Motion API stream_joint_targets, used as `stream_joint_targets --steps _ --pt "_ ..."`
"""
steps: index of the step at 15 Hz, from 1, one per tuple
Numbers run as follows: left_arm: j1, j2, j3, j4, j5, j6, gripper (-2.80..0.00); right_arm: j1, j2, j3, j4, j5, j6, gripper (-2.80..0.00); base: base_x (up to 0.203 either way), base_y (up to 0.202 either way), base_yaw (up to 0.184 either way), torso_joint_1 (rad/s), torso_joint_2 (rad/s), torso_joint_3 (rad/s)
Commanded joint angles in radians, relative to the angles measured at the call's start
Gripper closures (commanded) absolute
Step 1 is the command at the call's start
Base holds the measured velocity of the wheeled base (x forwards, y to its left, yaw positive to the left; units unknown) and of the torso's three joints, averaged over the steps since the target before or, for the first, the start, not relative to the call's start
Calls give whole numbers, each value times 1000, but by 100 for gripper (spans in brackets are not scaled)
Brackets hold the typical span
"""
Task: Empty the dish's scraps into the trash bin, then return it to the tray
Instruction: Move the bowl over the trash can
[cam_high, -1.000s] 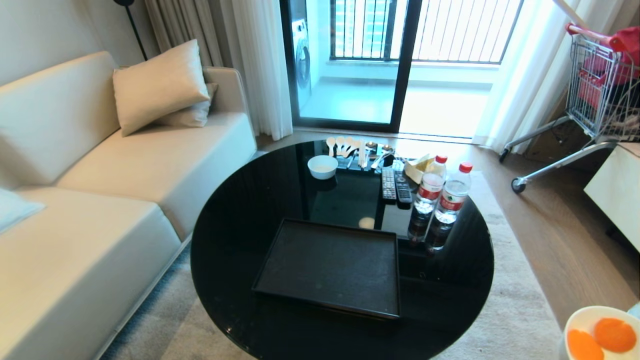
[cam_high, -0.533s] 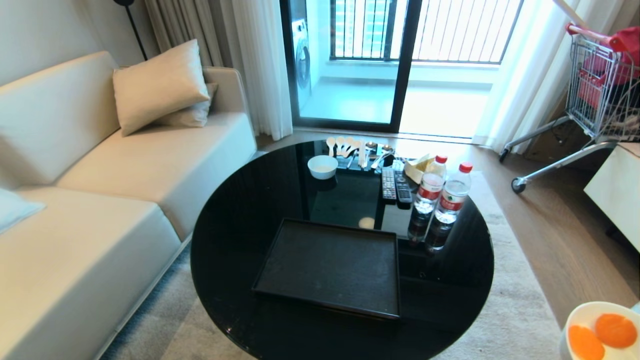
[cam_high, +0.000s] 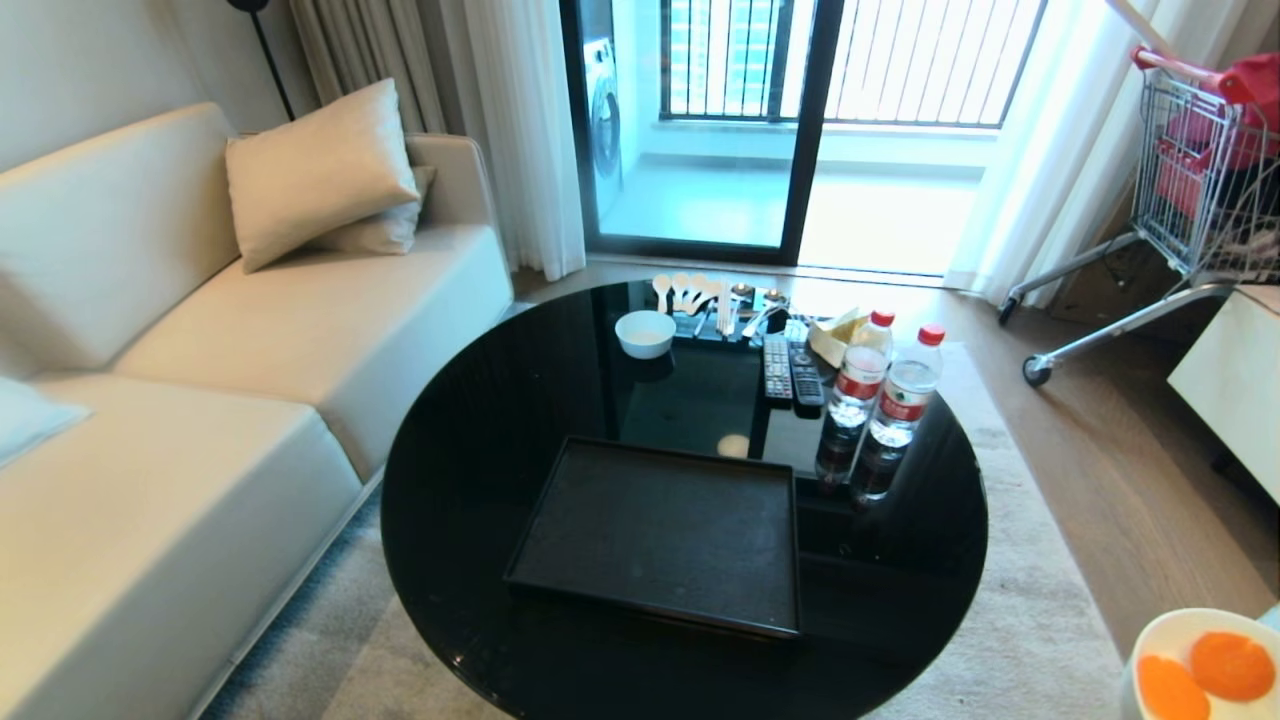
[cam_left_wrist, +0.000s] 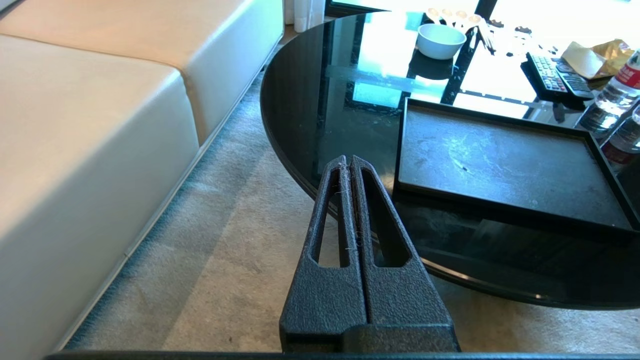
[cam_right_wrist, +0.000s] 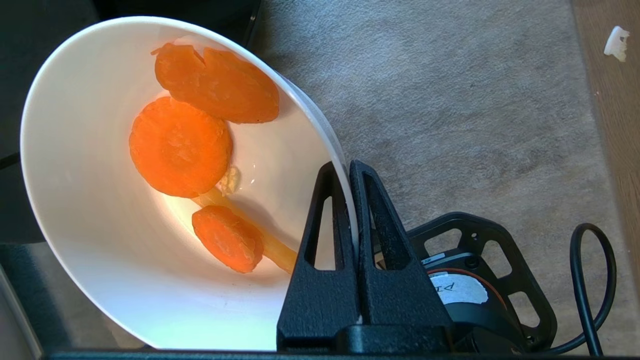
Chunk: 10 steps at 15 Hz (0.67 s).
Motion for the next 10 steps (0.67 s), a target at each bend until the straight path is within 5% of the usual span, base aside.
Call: stream_joint_targets --steps 1,10 --pt "0 0 0 0 0 -1 0 10 -5 0 3 -2 5 0 0 0 0 0 0 0" --pt "0 0 0 0 0 -1 0 34 2 17 -4 -2 36 0 0 0 0 0 0 0"
